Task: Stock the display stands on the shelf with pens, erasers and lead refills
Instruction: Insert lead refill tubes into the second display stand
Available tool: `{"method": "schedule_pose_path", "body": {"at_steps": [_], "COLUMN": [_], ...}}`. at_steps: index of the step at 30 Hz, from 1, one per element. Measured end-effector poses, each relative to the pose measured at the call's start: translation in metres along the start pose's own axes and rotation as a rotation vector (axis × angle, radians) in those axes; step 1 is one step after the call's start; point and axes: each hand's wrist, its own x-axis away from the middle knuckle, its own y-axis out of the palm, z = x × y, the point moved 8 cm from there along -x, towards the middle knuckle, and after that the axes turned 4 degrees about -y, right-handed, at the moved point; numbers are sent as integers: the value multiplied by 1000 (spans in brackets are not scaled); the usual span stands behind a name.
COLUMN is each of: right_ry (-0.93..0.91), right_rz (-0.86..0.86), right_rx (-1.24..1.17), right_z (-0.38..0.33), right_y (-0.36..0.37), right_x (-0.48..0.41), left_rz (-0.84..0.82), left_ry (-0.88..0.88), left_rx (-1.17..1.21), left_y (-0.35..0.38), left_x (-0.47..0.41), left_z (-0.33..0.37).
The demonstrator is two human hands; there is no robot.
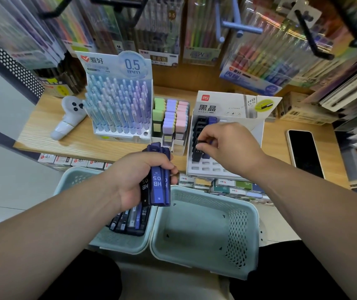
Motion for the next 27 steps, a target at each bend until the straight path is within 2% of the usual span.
{"method": "schedule_pose_path", "body": {"at_steps": [27], "right_ry": [-63], "right_rz": [32], "right_rx": [-14], "right_z": [5], "right_y": [0], "right_x": [-2], "left_rz": [-7], "left_ry": [15], "left_rx": [93], "left_y": [-1], "left_x": [-2], "left_z": [2]}}
